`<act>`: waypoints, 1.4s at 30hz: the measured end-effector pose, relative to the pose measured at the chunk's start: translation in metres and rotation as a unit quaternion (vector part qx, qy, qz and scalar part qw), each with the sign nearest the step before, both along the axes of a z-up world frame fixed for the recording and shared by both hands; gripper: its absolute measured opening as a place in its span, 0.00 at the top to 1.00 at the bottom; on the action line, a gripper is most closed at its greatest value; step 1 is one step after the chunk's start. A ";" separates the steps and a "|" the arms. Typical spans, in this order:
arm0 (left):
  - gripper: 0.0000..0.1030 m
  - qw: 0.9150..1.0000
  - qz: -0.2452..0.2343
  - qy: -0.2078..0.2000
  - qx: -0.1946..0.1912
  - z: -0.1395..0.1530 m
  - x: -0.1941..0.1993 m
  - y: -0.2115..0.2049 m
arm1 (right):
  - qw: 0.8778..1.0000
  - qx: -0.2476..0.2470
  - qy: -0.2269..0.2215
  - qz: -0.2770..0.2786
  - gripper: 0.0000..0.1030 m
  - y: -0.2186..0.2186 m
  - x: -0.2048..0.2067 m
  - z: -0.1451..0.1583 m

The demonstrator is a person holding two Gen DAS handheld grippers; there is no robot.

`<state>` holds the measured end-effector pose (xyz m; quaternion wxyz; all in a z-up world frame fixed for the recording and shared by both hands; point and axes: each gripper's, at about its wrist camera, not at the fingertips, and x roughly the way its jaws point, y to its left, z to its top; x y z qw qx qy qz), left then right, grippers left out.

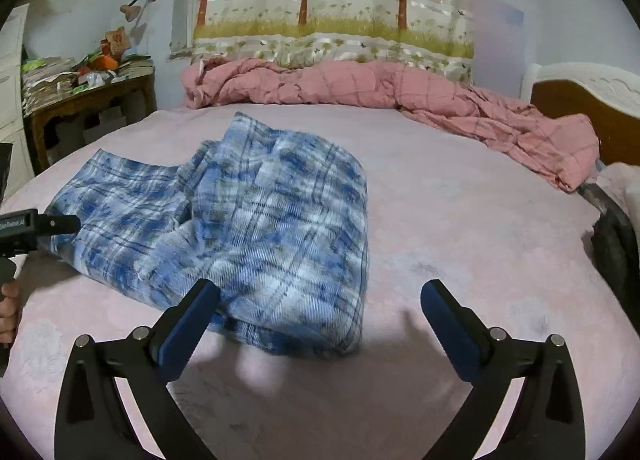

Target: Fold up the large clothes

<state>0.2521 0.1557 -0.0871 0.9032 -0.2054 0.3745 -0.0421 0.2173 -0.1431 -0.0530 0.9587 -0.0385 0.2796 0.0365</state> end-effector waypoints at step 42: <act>0.44 0.941 -0.312 -0.119 0.044 0.066 -0.019 -0.232 | 0.940 0.277 0.003 -0.201 0.03 -0.123 -0.020 -0.025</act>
